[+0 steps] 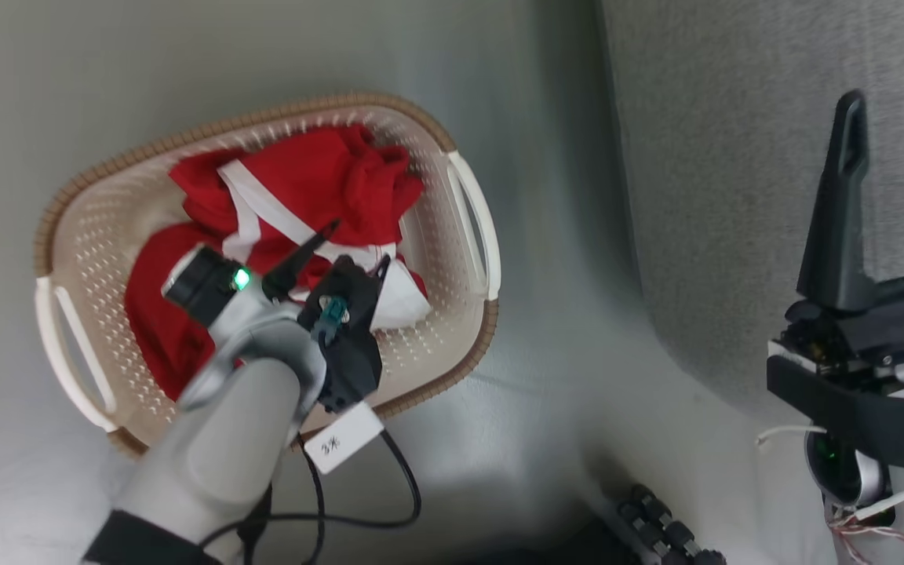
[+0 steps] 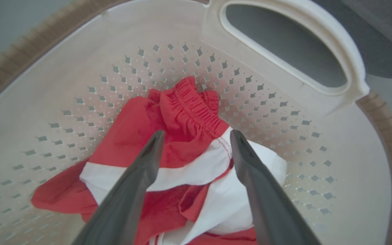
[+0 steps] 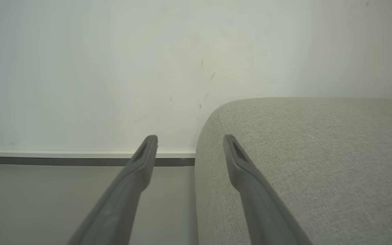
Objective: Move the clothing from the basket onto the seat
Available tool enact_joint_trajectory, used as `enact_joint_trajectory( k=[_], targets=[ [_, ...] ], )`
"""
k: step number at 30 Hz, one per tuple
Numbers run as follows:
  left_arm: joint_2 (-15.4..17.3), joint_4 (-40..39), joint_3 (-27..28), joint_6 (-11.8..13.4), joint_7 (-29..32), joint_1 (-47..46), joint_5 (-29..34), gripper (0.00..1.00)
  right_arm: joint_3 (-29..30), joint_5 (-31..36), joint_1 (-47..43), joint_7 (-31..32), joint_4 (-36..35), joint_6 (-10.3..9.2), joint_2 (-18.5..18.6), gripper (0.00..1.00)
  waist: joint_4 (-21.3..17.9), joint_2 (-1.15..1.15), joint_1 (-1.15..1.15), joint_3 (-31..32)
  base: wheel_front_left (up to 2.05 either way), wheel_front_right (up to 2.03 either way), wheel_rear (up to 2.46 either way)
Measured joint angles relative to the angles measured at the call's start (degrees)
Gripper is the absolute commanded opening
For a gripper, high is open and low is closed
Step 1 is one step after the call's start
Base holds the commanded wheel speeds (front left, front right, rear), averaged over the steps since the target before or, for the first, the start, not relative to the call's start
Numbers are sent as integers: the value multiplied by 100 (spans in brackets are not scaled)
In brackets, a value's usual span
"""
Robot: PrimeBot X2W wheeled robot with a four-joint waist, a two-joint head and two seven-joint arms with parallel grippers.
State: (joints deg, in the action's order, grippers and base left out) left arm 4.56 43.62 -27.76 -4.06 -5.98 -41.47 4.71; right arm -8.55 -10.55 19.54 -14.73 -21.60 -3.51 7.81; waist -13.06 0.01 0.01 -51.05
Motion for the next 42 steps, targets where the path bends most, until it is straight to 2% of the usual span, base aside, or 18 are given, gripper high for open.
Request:
enact_joint_trajectory(
  k=[8,15,16,17,18,29,37,42],
  targets=[
    [103,392,-90,-42,164,-568,253,100,3,45,370,0,-65,48,-66,100,-81,0,1,-661,0,0,0],
    [119,767,-18,240,210,-822,301,100,-11,93,491,0,19,100,-122,100,-155,0,0,-1040,0,0,0],
    [116,791,-7,263,198,-851,301,49,-9,93,509,0,31,100,-124,100,-161,0,0,-1058,0,0,0],
    [114,809,-2,283,181,-882,301,29,-5,94,530,0,48,101,-124,100,-165,0,0,-1070,0,0,0],
    [108,828,-1,312,155,-899,301,0,-2,96,553,0,74,102,-127,100,-167,0,0,-1074,0,0,0],
    [-66,1058,-4,412,-337,-915,215,0,120,212,623,0,389,151,-151,100,-55,-1,-1,-851,0,0,0],
    [-155,1111,-2,397,-683,-868,-71,0,247,261,662,0,776,201,-129,100,122,-1,-1,-503,0,0,0],
    [-185,1098,89,294,-795,-766,-331,0,327,264,639,0,1096,210,-115,100,257,-1,-1,-187,0,0,0]
  ],
)
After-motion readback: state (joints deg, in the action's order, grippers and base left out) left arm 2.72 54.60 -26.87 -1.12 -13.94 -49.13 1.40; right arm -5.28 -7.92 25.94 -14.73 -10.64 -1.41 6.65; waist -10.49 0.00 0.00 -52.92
